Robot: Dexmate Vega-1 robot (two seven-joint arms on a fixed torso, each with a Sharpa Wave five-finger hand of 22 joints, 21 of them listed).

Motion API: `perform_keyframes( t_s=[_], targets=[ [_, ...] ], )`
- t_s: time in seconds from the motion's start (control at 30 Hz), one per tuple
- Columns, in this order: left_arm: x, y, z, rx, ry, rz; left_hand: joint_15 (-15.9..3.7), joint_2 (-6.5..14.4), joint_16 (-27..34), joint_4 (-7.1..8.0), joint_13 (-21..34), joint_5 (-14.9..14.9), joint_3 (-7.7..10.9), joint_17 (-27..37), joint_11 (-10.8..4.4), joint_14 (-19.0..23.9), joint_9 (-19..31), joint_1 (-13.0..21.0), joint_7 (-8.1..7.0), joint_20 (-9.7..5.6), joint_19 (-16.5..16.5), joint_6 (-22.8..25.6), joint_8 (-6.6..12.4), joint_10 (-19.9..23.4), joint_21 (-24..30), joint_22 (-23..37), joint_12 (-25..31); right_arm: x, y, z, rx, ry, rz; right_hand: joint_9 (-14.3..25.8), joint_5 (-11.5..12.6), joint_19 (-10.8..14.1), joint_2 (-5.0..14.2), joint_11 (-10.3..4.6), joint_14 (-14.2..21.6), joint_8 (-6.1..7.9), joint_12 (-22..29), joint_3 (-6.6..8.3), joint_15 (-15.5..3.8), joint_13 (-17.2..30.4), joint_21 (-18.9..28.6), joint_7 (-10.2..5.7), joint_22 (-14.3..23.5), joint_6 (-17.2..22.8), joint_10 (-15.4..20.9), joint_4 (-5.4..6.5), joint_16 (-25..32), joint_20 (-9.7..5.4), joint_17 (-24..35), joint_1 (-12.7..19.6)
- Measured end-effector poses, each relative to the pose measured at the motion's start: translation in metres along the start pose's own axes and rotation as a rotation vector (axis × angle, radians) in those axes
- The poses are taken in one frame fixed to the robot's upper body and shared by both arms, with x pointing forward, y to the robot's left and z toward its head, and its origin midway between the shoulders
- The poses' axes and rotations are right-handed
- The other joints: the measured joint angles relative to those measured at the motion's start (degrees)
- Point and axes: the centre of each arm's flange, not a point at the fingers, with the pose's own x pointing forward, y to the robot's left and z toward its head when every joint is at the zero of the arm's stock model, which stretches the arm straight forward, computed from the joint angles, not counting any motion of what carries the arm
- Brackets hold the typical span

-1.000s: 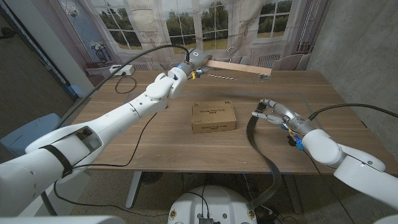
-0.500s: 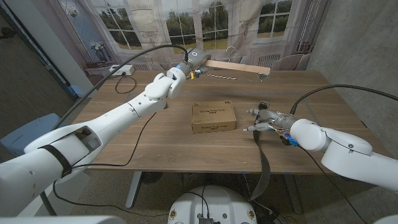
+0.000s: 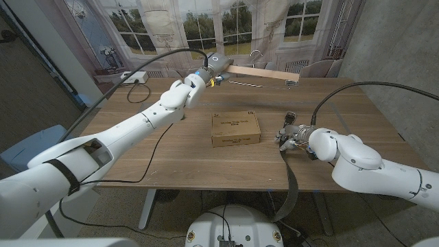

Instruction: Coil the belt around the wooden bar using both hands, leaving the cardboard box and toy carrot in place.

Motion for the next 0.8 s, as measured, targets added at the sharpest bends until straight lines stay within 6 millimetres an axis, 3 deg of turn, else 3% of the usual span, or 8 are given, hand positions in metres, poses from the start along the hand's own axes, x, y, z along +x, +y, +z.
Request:
perform_keyframes(
  t_s=[0.1,0.17,0.23,0.3,0.5,0.8],
  targets=[
    [0.0,0.002,0.001,-0.001,-0.001,0.003,0.0,0.1,0.0,0.01,0.0,0.0,-0.01,-0.1,0.0,0.0,0.0,-0.2,0.0,0.0,0.0,0.0,0.0,0.0,0.2,-0.1,0.0,0.002,0.002,-0.001,-0.008,0.009,-0.02,2.7,-1.9,0.7,-0.29,0.11,8.5,5.45,5.4,1.02,-2.33,2.7,4.7,2.72,1.4,8.3,9.1,0.29,4.2,-0.38,4.7,2.6],
    [0.0,0.002,0.001,0.0,-0.002,0.005,0.0,0.1,0.0,0.17,0.0,0.0,0.16,-0.1,0.0,0.0,0.0,-0.2,-0.01,0.0,0.0,0.0,0.0,0.0,0.2,-0.4,0.0,0.004,0.007,-0.004,-0.011,0.016,-0.048,4.6,-2.8,0.7,-0.02,0.53,12.5,8.43,8.3,1.59,-3.78,4.7,7.0,3.71,2.0,11.5,13.2,0.19,6.7,-0.38,7.7,4.2],
    [0.0,0.003,0.001,0.0,-0.002,0.006,0.0,0.2,0.0,0.18,0.0,0.0,0.17,-0.1,0.0,0.0,-0.2,-0.3,0.0,-0.11,-0.1,0.0,0.0,0.0,0.2,-0.3,0.0,0.005,0.012,-0.005,-0.013,0.015,-0.066,6.2,-3.6,1.3,0.09,0.94,15.3,10.77,10.2,2.24,-5.02,6.3,9.5,4.43,2.4,13.5,15.4,0.23,8.3,-0.41,10.0,5.1],
    [-0.001,0.003,0.002,0.0,-0.003,0.006,0.0,0.2,0.0,0.18,0.0,0.0,0.17,-0.1,0.0,0.0,-0.3,-0.3,0.21,-0.11,-0.1,-0.2,0.0,0.0,0.2,-0.4,0.0,0.007,0.018,-0.009,-0.014,0.013,-0.101,7.1,-4.1,2.1,-0.34,1.54,17.2,12.22,11.5,2.58,-5.99,6.6,11.6,5.04,2.7,14.5,16.9,0.44,9.0,-0.49,11.5,5.8],
    [-0.004,0.004,0.002,-0.017,0.006,0.0,0.0,0.2,0.0,-0.05,0.0,0.0,0.41,-0.1,-0.12,0.0,-0.3,-0.4,0.11,-0.11,-0.1,-0.3,0.42,-0.1,0.2,-0.4,0.0,0.01,0.031,-0.015,-0.009,-0.003,-0.189,7.7,-4.5,1.7,-0.78,2.04,18.5,13.54,11.6,2.66,-7.06,6.6,13.9,5.66,3.0,15.5,17.4,0.51,9.0,-0.56,13.1,7.0],
    [-0.023,0.012,-0.015,-0.173,0.071,0.013,0.0,0.4,0.3,-0.05,0.0,-0.4,0.4,-0.1,-0.2,0.0,-0.1,-0.5,0.12,-0.11,-0.1,-0.3,0.61,-0.2,0.6,-0.7,0.0,0.011,0.03,-0.017,0.017,-0.058,-0.482,8.3,-4.2,0.6,-1.23,2.05,20.4,14.2,11.8,2.0,-8.23,6.6,15.3,6.07,2.9,16.5,17.4,1.17,8.9,-0.26,14.9,7.4]
  ],
)
